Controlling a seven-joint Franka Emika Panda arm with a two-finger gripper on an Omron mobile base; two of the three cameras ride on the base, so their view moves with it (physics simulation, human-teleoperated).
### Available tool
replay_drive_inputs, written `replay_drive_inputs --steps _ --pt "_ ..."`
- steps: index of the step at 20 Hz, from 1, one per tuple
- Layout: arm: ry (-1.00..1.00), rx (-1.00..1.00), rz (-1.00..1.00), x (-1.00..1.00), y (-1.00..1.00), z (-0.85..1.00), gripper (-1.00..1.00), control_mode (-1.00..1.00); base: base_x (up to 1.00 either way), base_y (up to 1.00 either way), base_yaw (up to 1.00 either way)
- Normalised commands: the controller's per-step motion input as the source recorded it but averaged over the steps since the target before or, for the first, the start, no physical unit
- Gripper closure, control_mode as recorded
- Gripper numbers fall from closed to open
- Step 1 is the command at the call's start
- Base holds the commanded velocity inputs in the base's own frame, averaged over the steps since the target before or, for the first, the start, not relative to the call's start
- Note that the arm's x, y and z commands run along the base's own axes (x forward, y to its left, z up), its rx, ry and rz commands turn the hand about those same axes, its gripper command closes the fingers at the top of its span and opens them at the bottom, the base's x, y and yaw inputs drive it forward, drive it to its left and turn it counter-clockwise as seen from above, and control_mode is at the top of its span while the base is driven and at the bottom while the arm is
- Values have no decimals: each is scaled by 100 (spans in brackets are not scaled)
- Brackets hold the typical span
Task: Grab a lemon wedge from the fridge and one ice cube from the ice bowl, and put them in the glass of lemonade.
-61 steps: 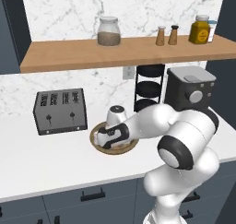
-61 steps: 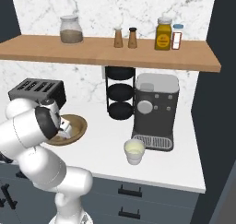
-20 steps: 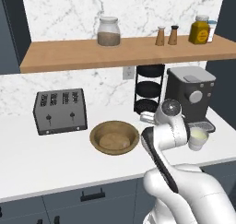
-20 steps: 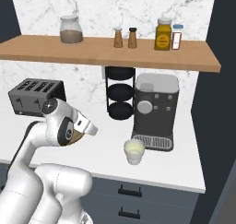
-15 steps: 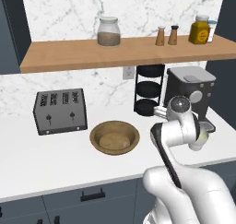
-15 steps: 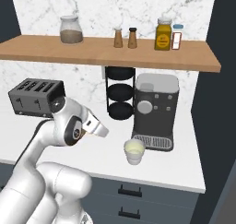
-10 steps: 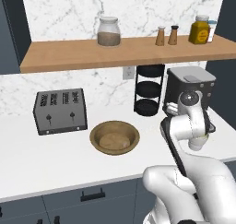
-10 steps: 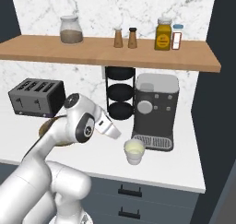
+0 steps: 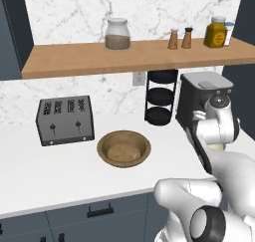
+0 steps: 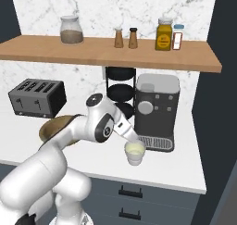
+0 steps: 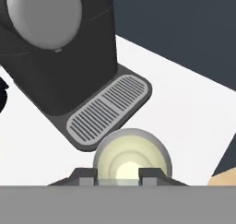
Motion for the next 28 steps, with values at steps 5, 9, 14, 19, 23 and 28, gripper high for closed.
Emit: replay_drive_inputs --steps 5,9,14,19,23,28 --pt "9 0 0 -3 -23 -44 100 -100 0 0 0" --pt "5 0 0 0 -34 -34 100 -100 0 0 0" --pt "4 1 0 -1 -23 -22 100 -100 0 0 0" --pt "3 0 0 1 -1 -4 100 -100 0 0 0" --pt "4 0 0 11 3 -2 100 -100 0 0 0" --pt "2 0 0 0 0 -9 100 -100 0 0 0"
